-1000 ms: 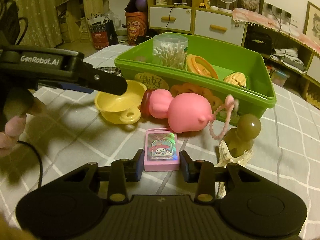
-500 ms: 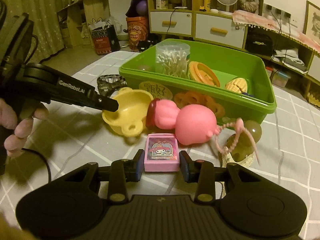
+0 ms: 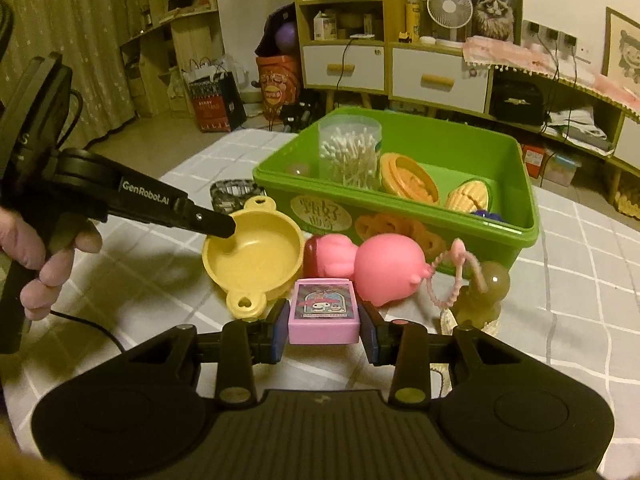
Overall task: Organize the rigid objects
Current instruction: 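Grasp the yellow toy pot with the left tool while the right tool grasps the pink card box, then carry the yellow pot and pink box into the green tub and release both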
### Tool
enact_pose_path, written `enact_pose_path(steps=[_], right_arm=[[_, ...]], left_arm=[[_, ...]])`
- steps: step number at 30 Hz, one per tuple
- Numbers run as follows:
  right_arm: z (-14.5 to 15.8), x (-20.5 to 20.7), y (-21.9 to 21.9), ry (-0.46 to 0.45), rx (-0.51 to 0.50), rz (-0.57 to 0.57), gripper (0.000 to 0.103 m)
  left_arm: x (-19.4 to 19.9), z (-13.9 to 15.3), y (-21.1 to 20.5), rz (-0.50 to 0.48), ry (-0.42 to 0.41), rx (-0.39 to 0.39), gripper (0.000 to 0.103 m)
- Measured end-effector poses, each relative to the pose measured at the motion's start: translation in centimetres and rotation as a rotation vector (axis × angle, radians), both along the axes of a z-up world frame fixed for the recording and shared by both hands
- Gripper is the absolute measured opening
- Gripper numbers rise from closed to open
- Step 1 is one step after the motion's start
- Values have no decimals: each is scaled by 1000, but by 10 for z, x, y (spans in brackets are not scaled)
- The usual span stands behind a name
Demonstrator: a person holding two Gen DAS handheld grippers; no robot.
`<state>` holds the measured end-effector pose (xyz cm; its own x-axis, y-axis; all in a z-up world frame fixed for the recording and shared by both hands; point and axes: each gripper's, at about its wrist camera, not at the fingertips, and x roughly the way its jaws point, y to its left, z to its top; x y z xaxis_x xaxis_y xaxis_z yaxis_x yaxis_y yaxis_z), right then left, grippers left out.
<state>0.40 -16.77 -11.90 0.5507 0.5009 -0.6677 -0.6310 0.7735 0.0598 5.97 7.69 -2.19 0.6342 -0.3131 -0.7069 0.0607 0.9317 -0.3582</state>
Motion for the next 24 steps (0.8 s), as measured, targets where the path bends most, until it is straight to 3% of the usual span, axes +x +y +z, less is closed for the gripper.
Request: enact_pose_path(steps=[10, 18, 24], right_arm=[[30, -6, -11, -60, 72, -10, 21], [50, 12, -23, -96, 127, -87, 21], [60, 37, -35, -115, 150, -170, 21]], left_arm=[[-10, 27, -6, -18, -62, -29, 7], [10, 44, -11, 28, -99, -48, 7], [37, 66, -37, 10, -192, 34, 7]])
